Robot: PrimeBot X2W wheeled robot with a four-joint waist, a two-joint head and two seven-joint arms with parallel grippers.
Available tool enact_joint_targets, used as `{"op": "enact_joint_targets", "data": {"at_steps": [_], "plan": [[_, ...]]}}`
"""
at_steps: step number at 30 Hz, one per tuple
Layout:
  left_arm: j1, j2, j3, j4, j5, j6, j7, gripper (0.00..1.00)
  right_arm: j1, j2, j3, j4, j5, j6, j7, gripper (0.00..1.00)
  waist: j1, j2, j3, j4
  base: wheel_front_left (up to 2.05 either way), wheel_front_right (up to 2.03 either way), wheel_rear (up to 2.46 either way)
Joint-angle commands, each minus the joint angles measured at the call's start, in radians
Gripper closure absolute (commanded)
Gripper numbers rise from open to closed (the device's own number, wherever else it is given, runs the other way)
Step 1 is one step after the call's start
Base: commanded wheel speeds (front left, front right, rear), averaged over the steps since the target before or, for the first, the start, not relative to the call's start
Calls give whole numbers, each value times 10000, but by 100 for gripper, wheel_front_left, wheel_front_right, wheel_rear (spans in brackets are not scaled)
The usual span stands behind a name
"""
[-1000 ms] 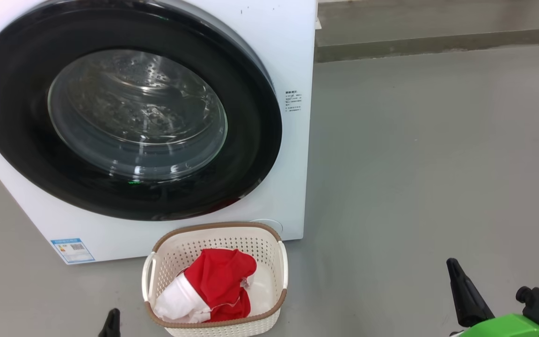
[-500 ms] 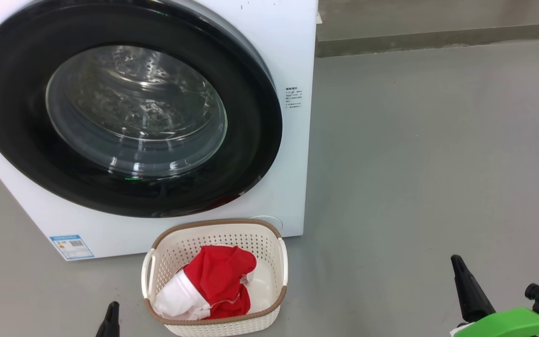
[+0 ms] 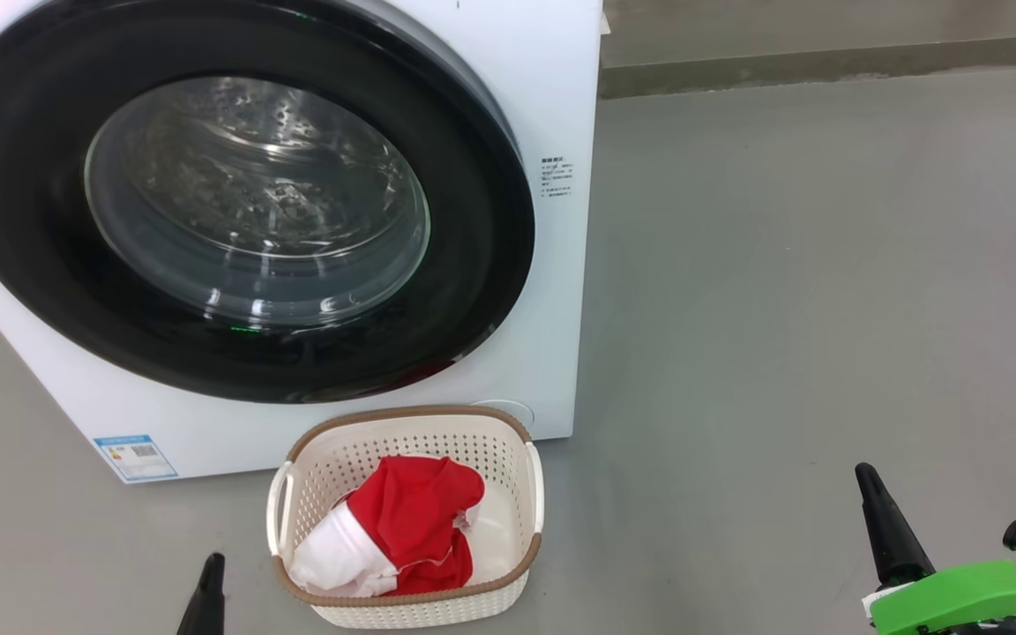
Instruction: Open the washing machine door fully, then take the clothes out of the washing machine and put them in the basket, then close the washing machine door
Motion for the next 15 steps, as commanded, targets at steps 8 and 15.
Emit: {"op": "enact_joint_targets", "data": {"at_steps": [8, 15], "plan": [[-630, 71, 269, -161, -994, -40, 241, 100, -611, -62, -59, -201, 941, -5, 265, 100, -1, -1, 64, 10, 0, 0, 0], [-778, 58, 303, -121, -1765, -44, 443, 100, -726, -51, -134, -176, 1666, -5, 473, 100, -1, -1, 120, 18, 0, 0, 0]]}}
